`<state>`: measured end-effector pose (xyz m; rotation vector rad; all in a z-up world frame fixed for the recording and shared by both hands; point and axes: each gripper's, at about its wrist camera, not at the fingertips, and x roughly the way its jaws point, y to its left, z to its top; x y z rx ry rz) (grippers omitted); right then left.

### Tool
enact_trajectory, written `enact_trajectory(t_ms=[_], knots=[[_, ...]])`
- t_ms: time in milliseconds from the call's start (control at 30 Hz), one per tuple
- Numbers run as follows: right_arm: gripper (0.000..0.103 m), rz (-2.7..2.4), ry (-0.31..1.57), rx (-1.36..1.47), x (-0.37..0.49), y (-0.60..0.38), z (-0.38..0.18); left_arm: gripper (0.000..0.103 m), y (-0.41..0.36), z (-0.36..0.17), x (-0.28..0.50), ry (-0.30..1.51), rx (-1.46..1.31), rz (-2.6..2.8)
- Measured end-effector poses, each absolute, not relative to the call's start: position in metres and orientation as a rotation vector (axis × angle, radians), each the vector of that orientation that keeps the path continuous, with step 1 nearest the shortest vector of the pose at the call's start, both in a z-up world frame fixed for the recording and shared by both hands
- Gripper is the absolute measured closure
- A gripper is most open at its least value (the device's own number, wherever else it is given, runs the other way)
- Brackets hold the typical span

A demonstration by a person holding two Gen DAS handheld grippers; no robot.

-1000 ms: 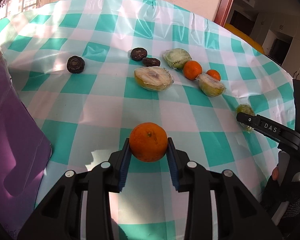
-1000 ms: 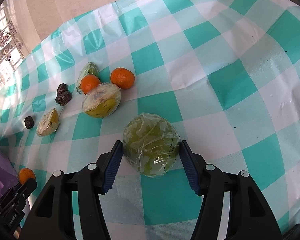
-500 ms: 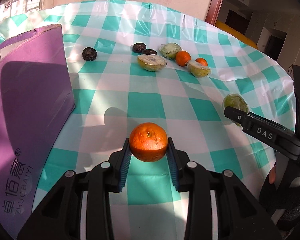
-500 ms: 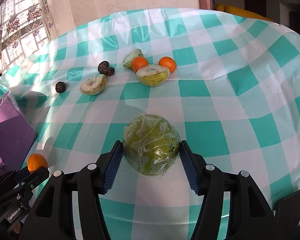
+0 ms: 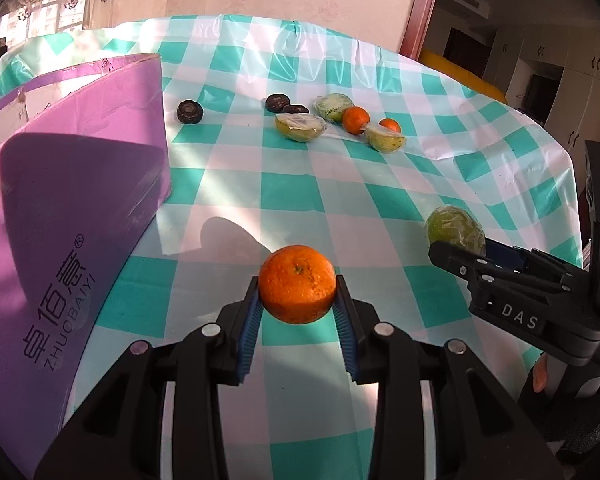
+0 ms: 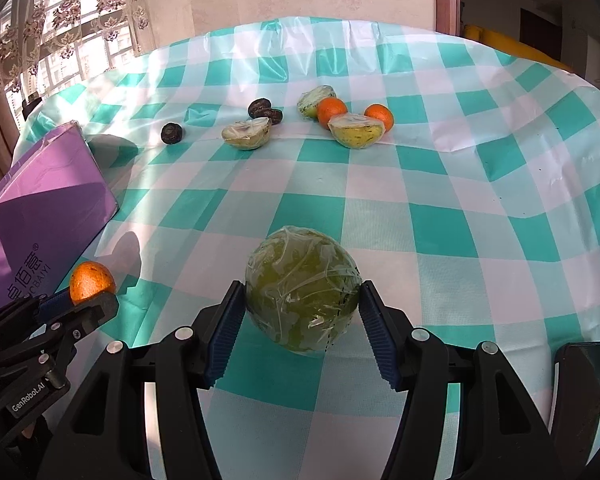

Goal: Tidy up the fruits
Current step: 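Carry the cabbage and orange toward the purple-rimmed box with both grippers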

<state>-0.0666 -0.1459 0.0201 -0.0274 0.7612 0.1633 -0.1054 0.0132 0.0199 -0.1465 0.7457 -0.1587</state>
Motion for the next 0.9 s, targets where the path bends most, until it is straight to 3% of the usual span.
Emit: enact_trajectory(t_ms=[667,900], knots=[[0.045,0.207,0.750,-0.060,-0.086,-0.122,0.023,0.068,0.030,0.065,-0.143,0.604,-0.125,-0.094],[0.045,0.285,0.648,-0.050,-0.100,-0.101,0.060,0.068,0.053,0.112,-0.174,0.463,-0.114,-0.013]])
